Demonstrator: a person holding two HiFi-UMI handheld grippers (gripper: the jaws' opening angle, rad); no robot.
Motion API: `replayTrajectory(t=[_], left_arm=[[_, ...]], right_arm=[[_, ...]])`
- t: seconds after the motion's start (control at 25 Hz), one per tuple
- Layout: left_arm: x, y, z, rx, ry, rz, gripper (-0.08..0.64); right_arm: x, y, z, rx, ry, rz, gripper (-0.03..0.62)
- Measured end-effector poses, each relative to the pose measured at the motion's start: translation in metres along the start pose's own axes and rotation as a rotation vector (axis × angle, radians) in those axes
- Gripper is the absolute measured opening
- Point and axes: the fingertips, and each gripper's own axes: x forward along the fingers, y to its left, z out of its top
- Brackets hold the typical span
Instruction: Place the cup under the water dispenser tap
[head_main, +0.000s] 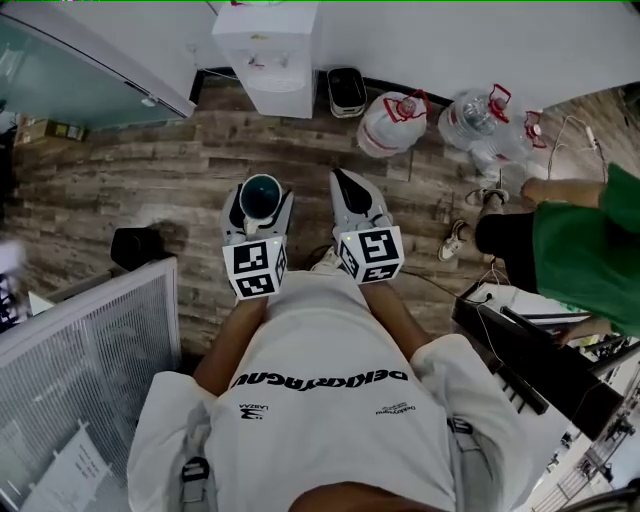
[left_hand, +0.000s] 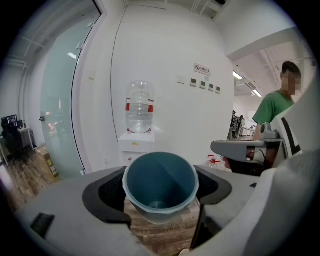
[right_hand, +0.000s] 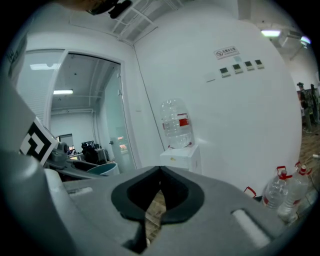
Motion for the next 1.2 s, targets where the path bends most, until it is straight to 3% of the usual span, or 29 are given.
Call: replayTrajectory(t=[0.2,0.72,1.2], left_arm=[[0.034,0.027,0.009,0.000,0.013,-0.055,0.379],[0.139,0.121,0.097,0.067,0.008,-0.269,0.379],[0.179,0.181,0.105,0.118,0.062,-0.398,0.379]], right_arm=[[0.044,-0.001,0.000,0.002,0.023,-0.038,-0.002],[0.181,0.005,0.054,0.014,0.002,-0.230,-0.002],[0.242,0.025,0.058,0.060,0.018,-0.381,-0.002]])
